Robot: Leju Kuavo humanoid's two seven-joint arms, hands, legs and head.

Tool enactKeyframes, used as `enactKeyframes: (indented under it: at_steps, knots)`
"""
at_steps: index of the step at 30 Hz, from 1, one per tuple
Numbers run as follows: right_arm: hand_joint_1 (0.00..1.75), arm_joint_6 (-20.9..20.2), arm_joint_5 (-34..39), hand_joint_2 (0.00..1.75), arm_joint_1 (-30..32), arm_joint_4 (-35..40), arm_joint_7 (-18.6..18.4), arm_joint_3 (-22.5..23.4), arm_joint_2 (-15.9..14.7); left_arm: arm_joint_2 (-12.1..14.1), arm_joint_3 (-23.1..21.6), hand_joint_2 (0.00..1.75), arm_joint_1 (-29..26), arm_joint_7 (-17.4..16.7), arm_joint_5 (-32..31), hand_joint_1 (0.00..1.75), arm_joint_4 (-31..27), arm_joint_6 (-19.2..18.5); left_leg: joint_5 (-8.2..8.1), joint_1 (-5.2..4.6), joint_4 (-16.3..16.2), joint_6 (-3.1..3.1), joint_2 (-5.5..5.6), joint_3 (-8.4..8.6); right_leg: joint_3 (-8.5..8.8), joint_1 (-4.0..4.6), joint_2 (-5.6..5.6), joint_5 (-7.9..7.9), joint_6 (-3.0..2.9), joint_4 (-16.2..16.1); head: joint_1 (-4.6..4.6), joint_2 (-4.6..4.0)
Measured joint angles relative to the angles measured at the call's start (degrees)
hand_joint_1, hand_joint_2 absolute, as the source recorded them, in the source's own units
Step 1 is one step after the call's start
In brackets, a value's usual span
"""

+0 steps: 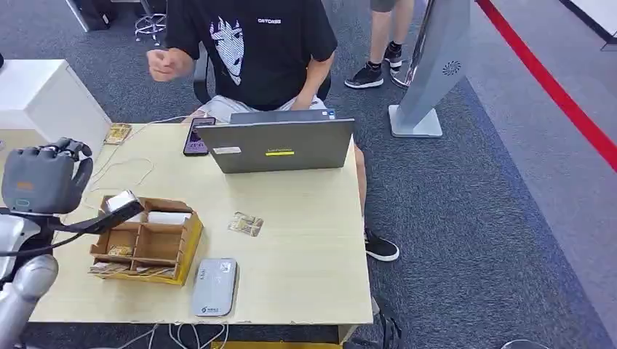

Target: Pass the card to the sensor for recognition and then transmit it.

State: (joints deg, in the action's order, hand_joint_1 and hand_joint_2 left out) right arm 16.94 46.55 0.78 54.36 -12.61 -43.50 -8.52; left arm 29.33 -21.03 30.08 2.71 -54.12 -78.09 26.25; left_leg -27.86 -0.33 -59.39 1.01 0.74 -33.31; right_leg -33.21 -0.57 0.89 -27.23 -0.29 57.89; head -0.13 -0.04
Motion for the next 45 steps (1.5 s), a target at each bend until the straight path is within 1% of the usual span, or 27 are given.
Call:
enactKeyframes:
  at_steps: [1, 4, 7, 10, 13, 14, 15, 16, 17, 21, 24, 27, 30, 33, 35, 37, 39, 42, 45]
  knots:
    - [0.0, -0.2, -0.24, 1.75, -0.21, -0.28, -0.09, -0.02, 0.02, 0.13, 0.0, 1.75, 0.93, -0.02, -0.28, 1.75, 1.07, 0.0, 0.0, 0.0, 0.0, 0.0, -0.01, 0.0, -0.01, 0.0, 0.01, 0.0, 0.0, 0.0, 0.02, 0.0]
    - [0.0, -1.36, -1.66, 1.75, -1.26, -1.81, -0.72, -0.02, 0.17, 0.24, -0.37, 1.75, 6.23, -0.04, -2.01, 1.75, 6.69, 0.0, 0.0, -0.01, -0.01, 0.0, -0.02, -0.05, -0.05, 0.0, 0.03, 0.01, 0.0, -0.01, 0.0, 0.0]
    - [0.0, -2.19, -2.71, 1.75, -1.95, -3.02, -1.11, 0.04, 0.31, 0.13, -1.75, 1.75, 10.96, -0.04, -2.56, 1.75, 10.77, -0.2, -0.01, -0.01, -0.01, 0.01, -0.05, -0.05, -0.06, -0.01, 0.05, 0.01, 0.01, -0.01, 0.07, 0.0]
    - [0.0, -2.67, -3.08, 1.75, -2.38, -3.86, -1.16, 0.13, 0.57, -0.22, -3.21, 1.75, 14.26, -0.04, -2.73, 1.75, 13.36, -0.09, -0.01, -0.05, -0.01, 0.01, -0.07, -0.04, -0.07, -0.01, 0.1, 0.02, 0.01, -0.01, 0.11, 0.0]
    - [0.0, -3.04, -3.74, 1.75, -2.54, -4.37, -1.22, 0.2, 0.77, -0.53, -4.42, 1.75, 16.04, -0.26, -2.69, 1.75, 14.66, 0.15, -0.01, -0.06, -0.01, 0.0, -0.16, -0.03, -0.1, 0.01, 0.22, 0.04, -0.02, -0.01, 0.09, 0.0]
    - [0.0, -3.12, -3.84, 1.75, -2.59, -4.5, -1.42, 0.24, 0.83, -0.61, -4.66, 1.75, 16.33, -0.35, -2.67, 1.27, 14.92, 0.15, -0.01, -0.06, -0.01, 0.0, -0.18, -0.03, -0.11, 0.02, 0.24, 0.07, -0.06, -0.01, 0.06, 0.0]
    - [0.0, -3.23, -3.89, 1.75, -2.63, -4.67, -1.57, 0.31, 0.94, -0.72, -4.9, 1.75, 16.49, -0.44, -2.51, 0.59, 15.2, 0.22, -0.01, -0.06, -0.01, 0.0, -0.22, -0.03, -0.13, 0.02, 0.28, 0.07, -0.06, -0.01, 0.07, 0.0]
    - [0.0, -3.39, -3.96, 1.75, -2.65, -4.81, -1.62, 0.35, 0.98, -0.77, -5.09, 1.75, 16.61, -0.57, -2.42, 0.59, 15.34, 0.33, -0.01, -0.06, -0.01, 0.0, -0.26, -0.02, -0.14, 0.03, 0.32, 0.07, -0.06, 0.0, 0.07, 0.0]
    - [0.0, -3.58, -4.06, 1.75, -2.66, -4.92, -1.68, 0.39, 1.05, -0.85, -5.36, 1.75, 16.66, -0.63, -2.16, 0.0, 15.36, 0.37, -0.01, -0.05, 0.0, 0.0, -0.3, -0.03, -0.16, 0.04, 0.36, 0.07, -0.06, 0.0, 0.07, 0.0]
    - [0.0, -3.69, -4.57, 1.75, -2.61, -5.13, -1.95, 0.59, 1.11, -1.25, -5.99, 1.75, 16.57, -1.29, -0.87, 0.0, 15.23, 0.68, -0.03, -0.04, 0.0, -0.03, -0.35, -0.03, -0.18, 0.04, 0.4, 0.07, -0.07, 0.01, 0.07, 0.0]
    - [0.0, -3.56, -4.57, 1.75, -2.43, -5.16, -2.03, 0.72, 1.11, -1.44, -6.01, 1.75, 15.58, -1.57, 0.38, 0.0, 13.89, 1.25, -0.04, -0.05, 0.02, -0.03, -0.35, -0.04, -0.18, 0.04, 0.4, 0.07, -0.07, 0.01, 0.09, 0.0]
    - [0.0, -3.28, -4.48, 1.75, -2.04, -5.11, -1.99, 0.79, 1.11, -1.27, -6.01, 1.75, 13.49, -0.85, 1.93, 0.0, 11.42, 1.9, -0.04, -0.05, 0.03, -0.03, -0.35, -0.06, -0.17, 0.04, 0.4, 0.06, -0.07, 0.01, 0.07, 0.0]
    - [0.0, -2.71, -3.82, 1.75, -1.13, -4.63, -1.79, 0.9, 1.11, -0.11, -6.01, 1.75, 9.71, 0.4, 3.37, 0.0, 7.2, 2.25, -0.05, -0.05, 0.03, -0.03, -0.37, -0.06, -0.18, 0.03, 0.4, 0.06, -0.07, 0.01, 0.07, 0.0]
    - [0.0, -1.75, -2.93, 1.75, 0.02, -3.74, -1.49, 0.96, 1.11, 2.25, -6.01, 1.75, 4.59, 2.14, 5.29, 0.0, 1.25, 1.45, -0.07, -0.06, 0.05, -0.04, -0.39, -0.07, -0.18, 0.03, 0.4, 0.04, -0.08, 0.0, 0.02, 0.0]
    - [0.0, -1.0, -2.12, 1.75, 1.01, -2.97, -1.03, 0.96, 1.03, 4.11, -6.01, 1.75, 0.53, 3.24, 5.22, 0.0, -3.19, 0.26, -0.11, -0.05, 0.05, -0.03, -0.39, -0.08, -0.18, 0.03, 0.4, -0.01, -0.04, 0.0, 0.0, 0.0]
    - [0.0, 0.0, -1.22, 1.75, 1.95, -2.01, -0.68, 0.96, 0.76, 6.45, -6.01, 1.75, -3.8, 3.78, 3.41, 0.0, -7.8, -0.94, -0.13, -0.05, 0.07, -0.02, -0.39, -0.09, -0.19, 0.03, 0.4, -0.05, -0.07, 0.0, 0.04, 0.0]
    - [0.0, 1.07, -0.15, 1.75, 2.98, -0.9, -0.2, 0.94, 0.41, 9.19, -6.01, 1.75, -8.23, 3.74, 1.55, 0.0, -12.36, -1.14, -0.17, -0.05, 0.07, -0.05, -0.43, -0.09, -0.21, 0.03, 0.43, -0.06, -0.07, -0.01, 0.0, 0.0]
    - [0.0, 2.36, 1.07, 1.75, 3.97, 0.31, 0.46, 0.92, -0.2, 11.54, -6.01, 1.75, -12.66, 3.5, -0.07, 0.0, -16.95, -0.96, -0.19, -0.05, 0.07, -0.03, -0.29, -0.12, -0.17, 0.03, 0.34, -0.11, 0.0, -0.02, 0.09, 0.0]
    - [0.0, 3.93, 2.78, 1.75, 5.02, 2.01, 1.33, 0.85, -0.74, 14.39, -5.9, 1.75, -18.71, 3.56, -1.87, 0.0, -21.7, -0.42, -0.22, -0.06, 0.08, -0.01, -0.4, -0.09, -0.18, -0.01, 0.4, -0.11, 0.0, -0.03, 0.02, 0.0]
